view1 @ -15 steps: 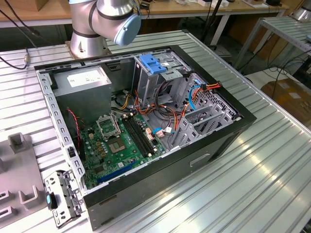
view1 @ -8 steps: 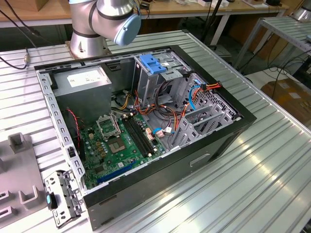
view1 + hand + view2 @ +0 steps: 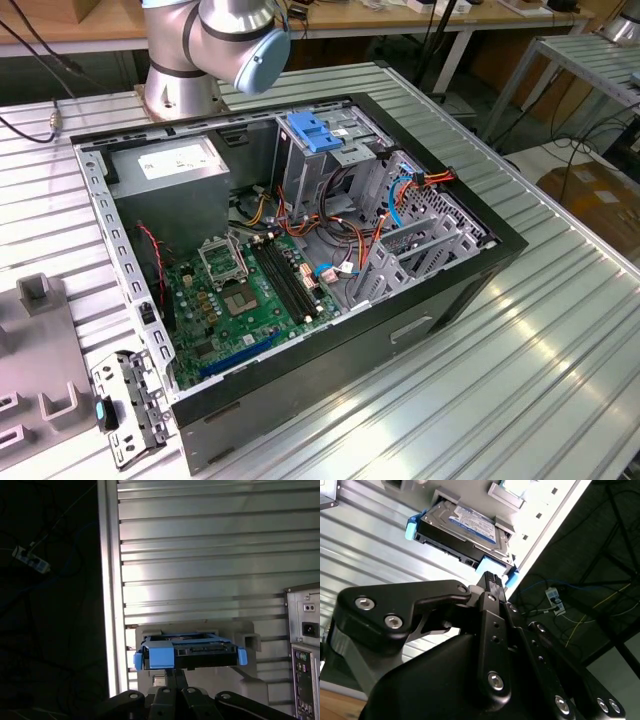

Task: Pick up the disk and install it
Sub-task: 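Pick up the disk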

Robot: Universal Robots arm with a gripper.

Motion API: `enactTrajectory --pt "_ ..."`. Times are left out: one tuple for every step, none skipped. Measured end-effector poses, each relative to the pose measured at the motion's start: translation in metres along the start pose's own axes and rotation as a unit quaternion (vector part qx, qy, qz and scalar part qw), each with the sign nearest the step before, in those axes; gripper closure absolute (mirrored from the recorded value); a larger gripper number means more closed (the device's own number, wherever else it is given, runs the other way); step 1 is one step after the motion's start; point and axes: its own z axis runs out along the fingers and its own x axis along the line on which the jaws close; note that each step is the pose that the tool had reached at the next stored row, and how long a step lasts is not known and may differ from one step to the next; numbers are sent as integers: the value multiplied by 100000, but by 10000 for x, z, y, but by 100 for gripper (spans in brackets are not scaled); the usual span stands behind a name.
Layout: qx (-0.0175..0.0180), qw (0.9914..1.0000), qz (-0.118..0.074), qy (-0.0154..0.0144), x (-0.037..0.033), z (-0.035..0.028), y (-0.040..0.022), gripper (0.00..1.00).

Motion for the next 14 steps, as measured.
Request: enactTrajectory --pt "-6 100000 -256 9 0 0 0 89" --pt "-10 99998 -632 23 0 1 0 89" --pt "-14 99995 -983 39 0 1 0 89" --pt "-13 99990 -1441 61 0 0 0 89" --pt "-20 99985 -1728 73 0 0 0 89" --pt "-23 99975 -2227 93 0 0 0 89" --pt "-26 99967 -2564 108 0 0 0 89" --pt "-32 99952 -3082 130 0 0 0 89" --pt "-34 99940 -3461 148 0 0 0 89" --pt "-33 99930 -3744 161 0 0 0 89" --pt "-40 99912 -4196 179 0 0 0 89" --pt "-45 99897 -4525 190 0 1 0 89" --pt "-46 99879 -4908 210 0 0 0 89" --pt "-49 99863 -5224 225 0 0 0 89"
